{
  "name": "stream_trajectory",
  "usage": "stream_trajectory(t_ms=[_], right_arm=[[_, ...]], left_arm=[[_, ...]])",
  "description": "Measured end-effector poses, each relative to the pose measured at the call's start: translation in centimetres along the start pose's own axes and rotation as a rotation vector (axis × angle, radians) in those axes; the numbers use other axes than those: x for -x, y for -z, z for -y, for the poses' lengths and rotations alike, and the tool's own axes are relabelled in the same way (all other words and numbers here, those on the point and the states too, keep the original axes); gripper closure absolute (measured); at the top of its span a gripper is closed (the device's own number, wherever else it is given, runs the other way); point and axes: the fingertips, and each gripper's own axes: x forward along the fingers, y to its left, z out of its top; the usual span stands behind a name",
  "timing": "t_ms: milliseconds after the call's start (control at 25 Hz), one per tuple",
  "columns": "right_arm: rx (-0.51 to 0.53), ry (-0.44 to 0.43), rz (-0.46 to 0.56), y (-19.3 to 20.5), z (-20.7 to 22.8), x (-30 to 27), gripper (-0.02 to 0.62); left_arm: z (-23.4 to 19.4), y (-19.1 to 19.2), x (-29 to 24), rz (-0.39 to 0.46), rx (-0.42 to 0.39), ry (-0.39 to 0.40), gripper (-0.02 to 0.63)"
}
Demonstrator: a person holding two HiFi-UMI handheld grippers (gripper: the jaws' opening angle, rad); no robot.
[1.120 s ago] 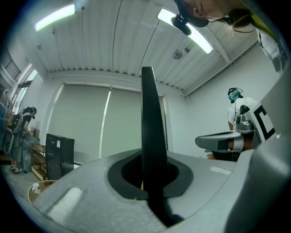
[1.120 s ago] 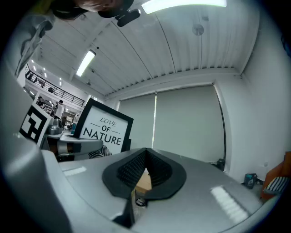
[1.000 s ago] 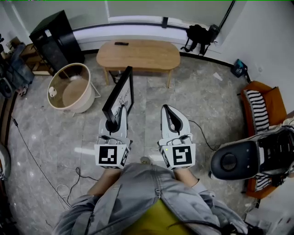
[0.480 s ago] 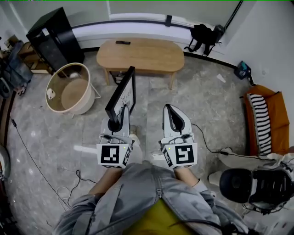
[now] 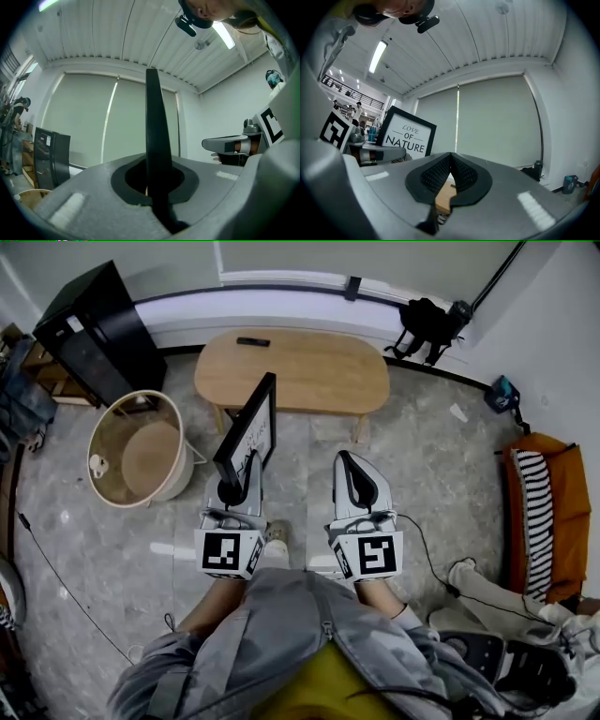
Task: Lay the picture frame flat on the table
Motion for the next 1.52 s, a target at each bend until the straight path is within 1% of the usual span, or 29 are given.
stream_trajectory(t_ms=[120, 280, 440, 680, 840, 1000, 1160, 1320, 1520], right_arm=[[0.009, 0.027, -0.004, 0.3, 1.1, -3.6, 0.597], [0.007, 0.055, -0.013, 1.3, 2.6, -6.7, 0.597], [0.005, 0.070, -0.021, 1.6, 4.2, -8.5, 0.597], [0.008, 0.077, -0.012, 1.2, 6.0, -11.4, 0.597], [0.010, 0.073, -0.004, 1.5, 7.2, -14.1, 0.597], [0.009, 0.077, 0.006, 2.3, 9.1, -17.6, 0.597], [0.016, 0.072, 0.007, 3.5, 12.2, -22.7, 0.597], [0.027, 0.049, -0.001, 4.6, 16.5, -29.1, 0.597], [0.023, -0.021, -0.034, 6.5, 23.2, -38.0, 0.597]], left_arm=[[-2.6, 0.2, -3.6, 0.006, 0.005, 0.013, 0.594], [-4.7, 1.2, -7.0, 0.006, 0.016, 0.022, 0.594], [-5.2, 1.7, -9.2, 0.000, 0.037, 0.028, 0.595], [-5.6, 1.2, -12.2, 0.007, 0.047, 0.049, 0.595], [-6.5, 1.5, -14.5, 0.010, 0.046, 0.056, 0.595], [-7.8, 2.4, -18.1, -0.002, 0.050, 0.058, 0.595], [-9.3, 3.2, -23.6, 0.004, 0.042, 0.061, 0.595], [-10.6, 3.8, -31.0, 0.000, 0.056, 0.051, 0.594], [-11.7, 5.2, -41.4, -0.016, 0.075, 0.017, 0.595]])
